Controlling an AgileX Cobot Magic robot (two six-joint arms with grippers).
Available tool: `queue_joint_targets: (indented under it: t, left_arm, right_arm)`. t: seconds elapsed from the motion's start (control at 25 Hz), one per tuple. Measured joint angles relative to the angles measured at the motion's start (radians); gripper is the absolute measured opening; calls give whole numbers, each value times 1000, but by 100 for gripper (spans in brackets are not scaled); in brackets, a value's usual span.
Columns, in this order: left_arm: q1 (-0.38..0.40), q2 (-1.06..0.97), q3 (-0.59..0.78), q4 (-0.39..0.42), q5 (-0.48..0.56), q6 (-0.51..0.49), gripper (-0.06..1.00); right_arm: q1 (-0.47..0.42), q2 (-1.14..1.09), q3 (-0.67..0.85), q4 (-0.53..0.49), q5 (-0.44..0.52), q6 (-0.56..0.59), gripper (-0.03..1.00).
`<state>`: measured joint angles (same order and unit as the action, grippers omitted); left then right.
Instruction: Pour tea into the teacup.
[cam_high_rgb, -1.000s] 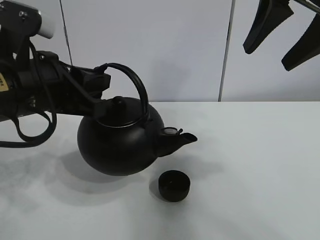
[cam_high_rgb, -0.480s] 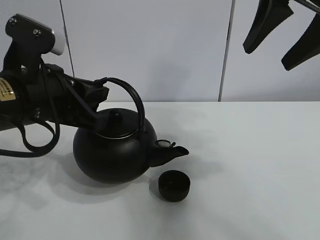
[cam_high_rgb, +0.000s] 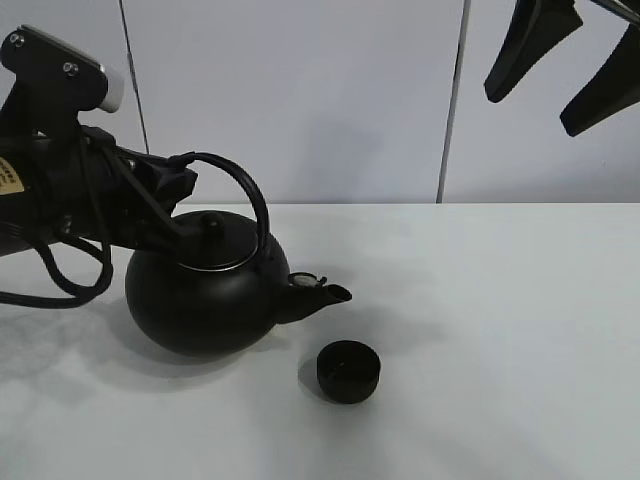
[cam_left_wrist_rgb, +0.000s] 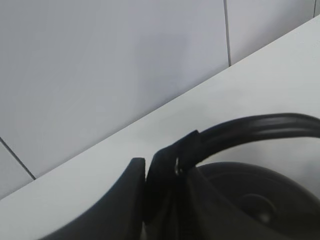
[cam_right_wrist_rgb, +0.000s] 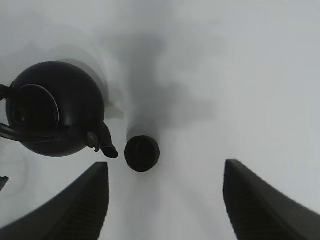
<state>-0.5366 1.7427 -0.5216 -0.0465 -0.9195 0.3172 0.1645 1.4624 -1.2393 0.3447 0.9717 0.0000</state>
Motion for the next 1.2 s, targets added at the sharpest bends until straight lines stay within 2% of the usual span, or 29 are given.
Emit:
queue_joint_targets:
  t: [0.16, 0.48, 0.96, 1.2]
  left_arm:
    - [0, 0, 0, 2, 0, 6, 14]
    - [0, 0, 0, 30, 0, 81, 13]
    - [0, 0, 0, 31, 3, 248, 12]
    - [0, 0, 0, 31, 31, 282, 12]
  right_arm:
    - [0, 0, 0, 0, -1, 0, 45]
    - [0, 0, 0, 0, -2, 0, 45]
    - [0, 0, 0, 0, -2, 0, 45]
    - [0, 0, 0, 0, -2, 0, 45]
